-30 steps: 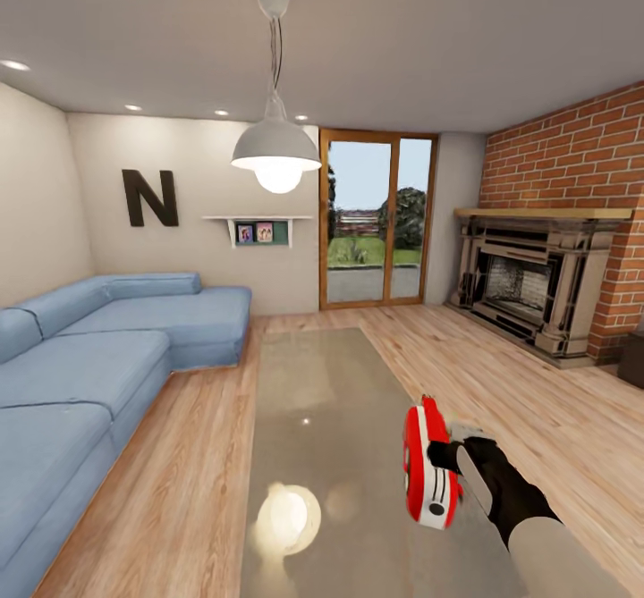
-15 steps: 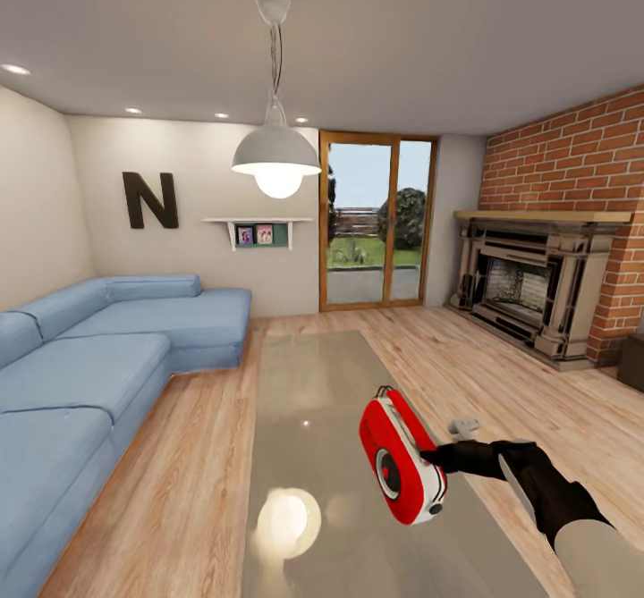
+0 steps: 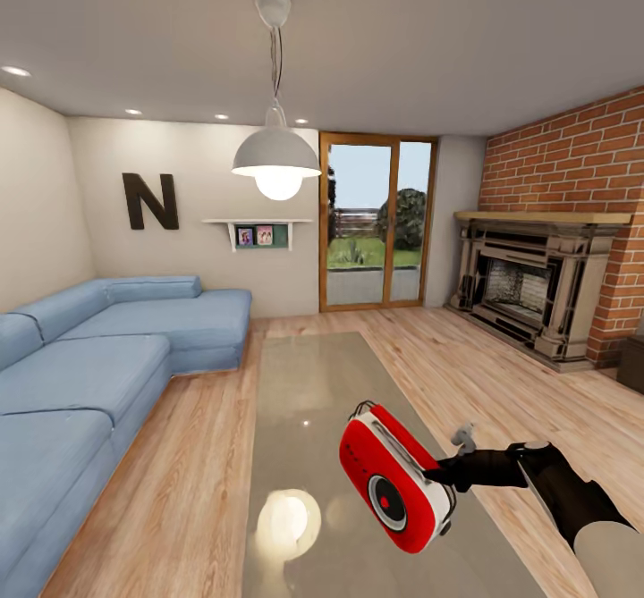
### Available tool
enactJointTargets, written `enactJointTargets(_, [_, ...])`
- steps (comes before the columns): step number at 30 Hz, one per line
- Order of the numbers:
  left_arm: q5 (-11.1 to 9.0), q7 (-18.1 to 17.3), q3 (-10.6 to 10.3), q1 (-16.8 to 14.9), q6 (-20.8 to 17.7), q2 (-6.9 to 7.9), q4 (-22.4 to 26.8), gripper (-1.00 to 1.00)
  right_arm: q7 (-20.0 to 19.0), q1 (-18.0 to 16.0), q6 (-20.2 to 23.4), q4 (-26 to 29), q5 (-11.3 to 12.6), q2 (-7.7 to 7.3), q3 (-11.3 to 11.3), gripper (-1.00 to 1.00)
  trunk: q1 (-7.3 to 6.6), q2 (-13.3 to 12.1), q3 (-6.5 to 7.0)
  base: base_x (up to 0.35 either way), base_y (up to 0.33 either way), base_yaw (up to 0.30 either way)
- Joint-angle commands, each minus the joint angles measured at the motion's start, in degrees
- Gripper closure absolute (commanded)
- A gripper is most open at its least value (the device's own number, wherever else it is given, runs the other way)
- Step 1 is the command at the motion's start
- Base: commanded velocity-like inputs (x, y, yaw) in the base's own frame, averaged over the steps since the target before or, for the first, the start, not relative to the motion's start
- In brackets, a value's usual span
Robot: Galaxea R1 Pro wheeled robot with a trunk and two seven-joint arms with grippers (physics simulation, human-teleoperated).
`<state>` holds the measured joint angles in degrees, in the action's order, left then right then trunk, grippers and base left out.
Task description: Turn on the radio receiver that's on the table in the living room.
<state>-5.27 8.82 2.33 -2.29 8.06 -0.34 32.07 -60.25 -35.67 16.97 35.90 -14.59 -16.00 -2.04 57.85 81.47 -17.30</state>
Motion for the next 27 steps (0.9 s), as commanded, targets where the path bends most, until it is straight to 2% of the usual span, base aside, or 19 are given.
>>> enactJointTargets(1, [0.0,-0.2,-0.1,0.0,-0.2,0.0,1.1,-1.0,0.0,0.0,0.1,0.0,0.3,0.0,-0.1,1.0,0.0,0.0,0.01,0.0,0.0,0.0])
enactJointTargets(2, [0.2,-0.4,-0.2,0.0,-0.3,0.04,3.1,1.0,0.1,0.0,0.1,0.1,0.3,0.04,-0.1,1.0,0.0,0.0,0.01,0.0,0.0,0.0])
enactJointTargets(6, [1.4,-0.7,-0.5,0.0,-0.4,-0.28,8.5,1.0,0.9,0.0,0.1,0.3,0.3,0.08,-0.3,1.0,0.0,0.0,0.01,0.0,0.0,0.0])
enactJointTargets(9, [1.7,-0.4,-0.1,0.0,-0.5,-0.95,14.8,1.0,2.9,0.0,0.1,0.4,0.3,0.21,-0.3,1.0,0.0,0.0,0.01,0.0,0.0,0.0])
enactJointTargets(11, [1.7,-0.6,-0.4,0.0,-1.6,-2.01,17.1,1.0,7.3,0.0,0.1,0.5,0.4,0.39,-0.3,1.0,0.0,0.0,0.01,0.0,0.0,0.0])
enactJointTargets(13, [1.8,-1.3,-1.5,0.0,-4.9,-3.87,18.1,1.0,8.8,0.0,0.1,0.5,0.4,0.52,-0.3,1.0,0.0,0.0,0.01,0.0,0.0,0.0])
enactJointTargets(14, [2.1,-2.5,-3.0,0.0,-8.4,-5.73,19.5,1.0,9.0,0.0,0.1,0.5,0.5,0.68,-0.2,1.0,0.0,0.0,0.01,0.0,0.0,0.0])
enactJointTargets(15, [2.5,-3.5,-4.6,0.0,-10.8,-6.9,20.9,1.0,8.8,0.0,0.1,0.5,0.5,0.79,-0.2,1.0,0.0,0.0,0.01,0.0,0.0,0.0])
enactJointTargets(17, [4.8,-4.8,-9.1,-0.1,-15.4,-8.7,24.4,1.0,6.9,0.0,0.2,0.4,0.8,0.85,-0.3,1.0,0.0,0.0,0.01,0.0,0.0,0.0])
enactJointTargets(18, [7.7,-5.4,-13.6,-0.1,-20.1,-9.65,27.8,1.0,2.9,0.0,0.2,0.4,1.6,0.87,-0.3,1.0,0.0,0.0,0.01,0.0,0.0,0.0])
enactJointTargets(19, [8.7,-5.5,-15.2,-0.1,-22.2,-9.65,29.5,1.0,0.5,0.0,0.2,0.4,2.0,0.87,-0.3,1.0,0.0,0.0,0.01,0.0,0.0,0.0])
enactJointTargets(22, [10.0,-5.7,-17.9,-0.1,-27.1,-9.65,33.5,1.0,-5.5,0.0,0.2,0.4,2.5,0.85,-0.4,1.0,0.0,0.0,0.01,0.0,0.0,0.0])
enactJointTargets(24, [10.2,-5.9,-19.6,-0.1,-28.0,-9.65,34.3,1.0,-6.7,0.0,0.2,0.3,2.6,0.85,-0.4,1.0,0.0,0.0,0.01,0.0,0.0,0.0])
enactJointTargets(27, [10.3,-6.1,-24.5,-0.1,-28.7,-9.65,35.5,1.0,-7.2,0.0,0.2,0.3,2.7,0.85,-0.4,1.0,0.0,0.0,0.01,0.0,0.0,0.0])
